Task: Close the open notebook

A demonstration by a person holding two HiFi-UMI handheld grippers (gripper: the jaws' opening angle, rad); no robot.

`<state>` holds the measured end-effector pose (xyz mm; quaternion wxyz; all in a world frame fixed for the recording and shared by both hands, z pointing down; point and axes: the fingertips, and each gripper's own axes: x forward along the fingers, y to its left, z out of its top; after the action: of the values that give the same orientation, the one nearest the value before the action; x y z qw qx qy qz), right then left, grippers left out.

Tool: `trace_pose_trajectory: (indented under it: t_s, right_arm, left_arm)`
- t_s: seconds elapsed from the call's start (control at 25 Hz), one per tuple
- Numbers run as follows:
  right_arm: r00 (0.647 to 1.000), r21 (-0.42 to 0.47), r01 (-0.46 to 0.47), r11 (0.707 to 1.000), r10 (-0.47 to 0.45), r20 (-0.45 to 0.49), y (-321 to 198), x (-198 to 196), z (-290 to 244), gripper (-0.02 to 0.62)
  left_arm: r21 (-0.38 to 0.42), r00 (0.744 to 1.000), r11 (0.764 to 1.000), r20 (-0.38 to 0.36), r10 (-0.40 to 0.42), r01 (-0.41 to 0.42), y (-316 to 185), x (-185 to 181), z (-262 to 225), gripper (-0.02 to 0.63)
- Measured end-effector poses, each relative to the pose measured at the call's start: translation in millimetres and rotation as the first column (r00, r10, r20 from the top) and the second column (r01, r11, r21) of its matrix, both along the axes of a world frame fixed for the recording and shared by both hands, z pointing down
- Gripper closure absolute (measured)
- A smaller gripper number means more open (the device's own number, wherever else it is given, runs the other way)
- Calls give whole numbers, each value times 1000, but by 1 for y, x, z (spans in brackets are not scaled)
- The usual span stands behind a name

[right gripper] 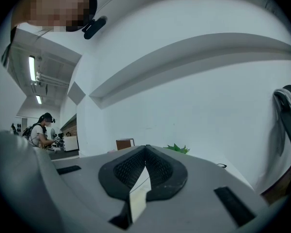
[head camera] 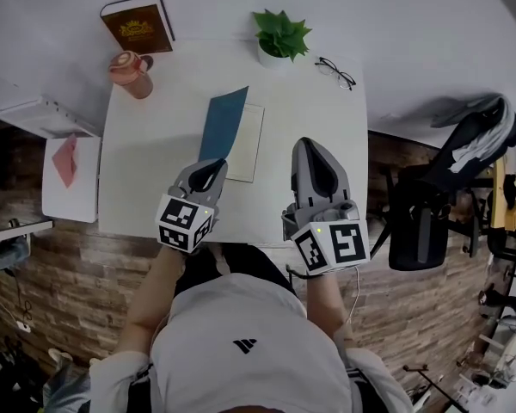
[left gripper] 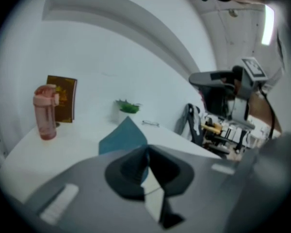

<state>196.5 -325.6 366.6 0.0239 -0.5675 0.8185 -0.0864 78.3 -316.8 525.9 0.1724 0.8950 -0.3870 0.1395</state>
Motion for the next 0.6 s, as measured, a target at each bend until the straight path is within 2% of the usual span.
trace_pose_trajectory:
  t_s: [0.28, 0.6]
  right_arm:
    - [999, -6, -37, 999, 37, -4, 4, 26, 4, 597]
    - [998, -25, -62, 998, 62, 2, 5, 50, 12, 597]
  left_arm:
    - [-63, 988, 993, 110, 104, -98, 7, 39, 35, 588]
    - [-132, 965, 982, 210, 160, -134, 11, 62, 68, 574]
